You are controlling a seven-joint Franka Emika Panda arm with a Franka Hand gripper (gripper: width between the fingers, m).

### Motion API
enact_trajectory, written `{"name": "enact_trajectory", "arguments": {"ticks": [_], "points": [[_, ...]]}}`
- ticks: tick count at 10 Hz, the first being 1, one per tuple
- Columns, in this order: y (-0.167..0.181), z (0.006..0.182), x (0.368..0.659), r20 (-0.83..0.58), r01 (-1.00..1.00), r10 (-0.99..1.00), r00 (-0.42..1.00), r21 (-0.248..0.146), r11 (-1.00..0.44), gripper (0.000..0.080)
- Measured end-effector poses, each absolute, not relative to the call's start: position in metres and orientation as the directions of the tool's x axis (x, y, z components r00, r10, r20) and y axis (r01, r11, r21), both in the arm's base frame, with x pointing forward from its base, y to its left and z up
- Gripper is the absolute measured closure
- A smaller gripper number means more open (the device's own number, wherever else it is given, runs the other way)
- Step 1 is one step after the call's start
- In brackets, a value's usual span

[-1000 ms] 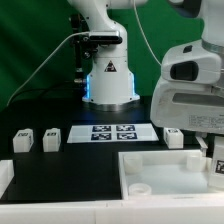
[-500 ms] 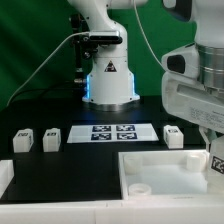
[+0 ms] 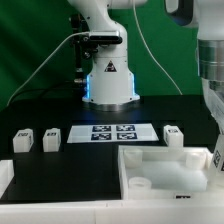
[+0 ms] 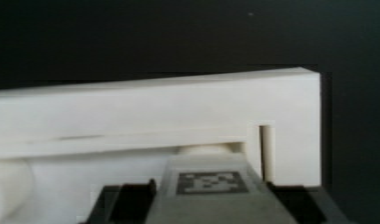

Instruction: Assemble one leg

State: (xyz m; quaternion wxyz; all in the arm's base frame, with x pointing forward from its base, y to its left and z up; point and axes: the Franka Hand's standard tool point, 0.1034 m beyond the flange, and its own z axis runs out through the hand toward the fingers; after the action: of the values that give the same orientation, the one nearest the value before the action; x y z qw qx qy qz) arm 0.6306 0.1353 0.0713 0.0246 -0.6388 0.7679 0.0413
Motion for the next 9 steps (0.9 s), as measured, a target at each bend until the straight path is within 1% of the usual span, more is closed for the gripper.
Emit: {"name": "enact_trajectory", "arguments": {"ticks": [2, 3, 4, 5, 6, 7, 8, 9], "points": [[0.136, 0.071, 0.631, -0.093, -0.985, -0.98, -0.174, 0.034, 0.172, 0.0495], [0.137, 0.071, 0.63, -0.094, -0.985, -0.981, -0.169, 0.034, 0.166, 0.0305], [0.137, 0.071, 0.63, -0.096, -0.991, -0.986, -0.136, 0.031, 0.134, 0.0305], [0.137, 0.071, 0.63, -0.099, -0.998, -0.994, -0.054, 0.027, 0.052, 0.0174], [0.133, 0.07, 0.627, -0.109, -0.999, -0.994, 0.009, 0.04, -0.013, 0.0157], [0.128, 0.072, 0.627, -0.107, -0.985, -0.98, 0.167, 0.027, -0.17, 0.0157], [0.125, 0.077, 0.627, -0.113, -0.931, -0.925, 0.363, 0.009, -0.366, 0.015], [0.122, 0.08, 0.627, -0.113, -0.862, -0.856, 0.505, -0.007, -0.507, 0.015]]}}
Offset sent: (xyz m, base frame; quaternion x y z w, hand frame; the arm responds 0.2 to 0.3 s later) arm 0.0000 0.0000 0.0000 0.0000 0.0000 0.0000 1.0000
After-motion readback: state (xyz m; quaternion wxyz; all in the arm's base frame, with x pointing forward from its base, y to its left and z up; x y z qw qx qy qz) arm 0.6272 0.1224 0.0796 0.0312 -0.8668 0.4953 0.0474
